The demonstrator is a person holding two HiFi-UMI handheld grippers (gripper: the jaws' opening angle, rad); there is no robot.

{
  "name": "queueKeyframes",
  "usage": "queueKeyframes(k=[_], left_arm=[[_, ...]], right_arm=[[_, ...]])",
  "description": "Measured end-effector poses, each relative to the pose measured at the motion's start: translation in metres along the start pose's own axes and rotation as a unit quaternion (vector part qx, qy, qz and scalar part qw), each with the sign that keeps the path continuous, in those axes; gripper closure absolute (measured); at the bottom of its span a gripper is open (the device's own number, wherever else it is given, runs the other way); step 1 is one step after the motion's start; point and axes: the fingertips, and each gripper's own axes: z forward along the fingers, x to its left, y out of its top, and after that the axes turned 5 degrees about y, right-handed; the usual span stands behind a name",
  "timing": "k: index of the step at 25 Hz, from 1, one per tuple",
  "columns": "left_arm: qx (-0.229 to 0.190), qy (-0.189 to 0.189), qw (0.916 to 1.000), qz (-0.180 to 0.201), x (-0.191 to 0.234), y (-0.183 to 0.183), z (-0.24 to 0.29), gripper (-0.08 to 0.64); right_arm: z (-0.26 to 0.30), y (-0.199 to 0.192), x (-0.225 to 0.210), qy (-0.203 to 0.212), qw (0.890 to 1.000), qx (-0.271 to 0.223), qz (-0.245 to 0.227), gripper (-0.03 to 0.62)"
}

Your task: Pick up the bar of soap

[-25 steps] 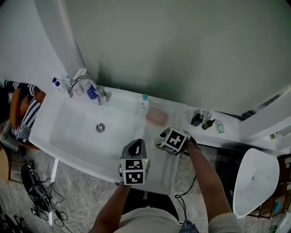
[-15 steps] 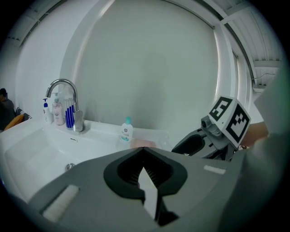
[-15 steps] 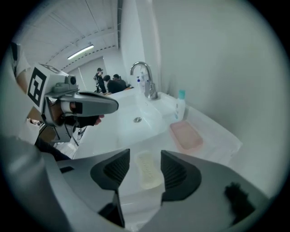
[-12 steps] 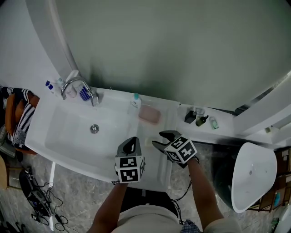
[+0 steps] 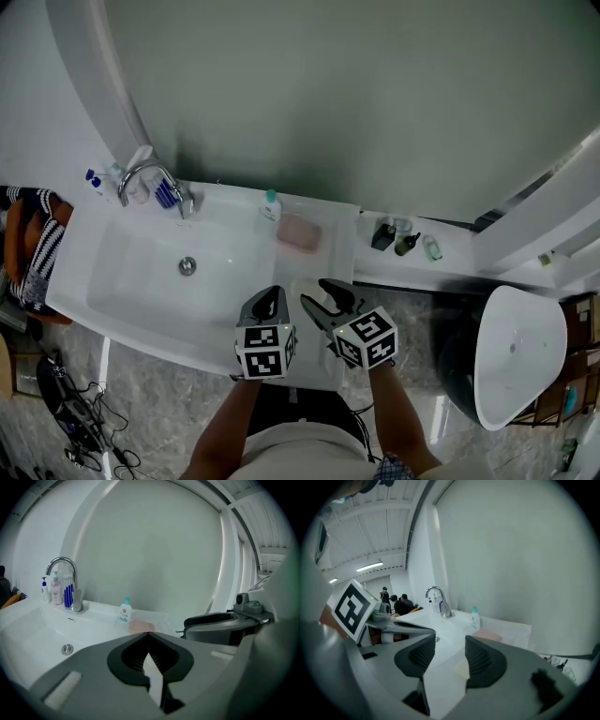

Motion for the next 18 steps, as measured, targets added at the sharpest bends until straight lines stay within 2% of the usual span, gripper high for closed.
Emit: queueKeyframes(k=[4,6,7,10,15,18], left_arm=[[-0.012,-0.011,0.9999,0.001,-0.008,0.005,-0.004,0.552],[-0.017,-0.014,0.9998,0.003,-0.01,0.008,-0.005,0.551],[-0.017,-0.015,0.9997,0.003,-0.012,0.008,-0.005,0.552],[-0.015,-0.02,0.9997,0.007,-0.014,0.008,-0.005,0.552],[-0.009,-0.028,0.9996,0.0,-0.015,0.001,-0.002,0.552],[-0.01,-0.034,0.9994,0.004,-0.02,0.0,-0.003,0.552]], right_arm=[[-0.007,0.003,0.008,-0.013,1.0,-0.02,0.01,0.405],[-0.012,0.006,0.007,-0.034,0.999,-0.032,0.008,0.506],[-0.014,0.006,0.007,-0.041,0.998,-0.035,0.008,0.521],[-0.015,0.005,0.007,-0.055,0.998,-0.039,0.013,0.522],[-0.016,0.0,-0.004,-0.121,0.99,-0.052,0.043,0.572],[-0.014,-0.002,-0.004,-0.135,0.988,-0.055,0.054,0.577]])
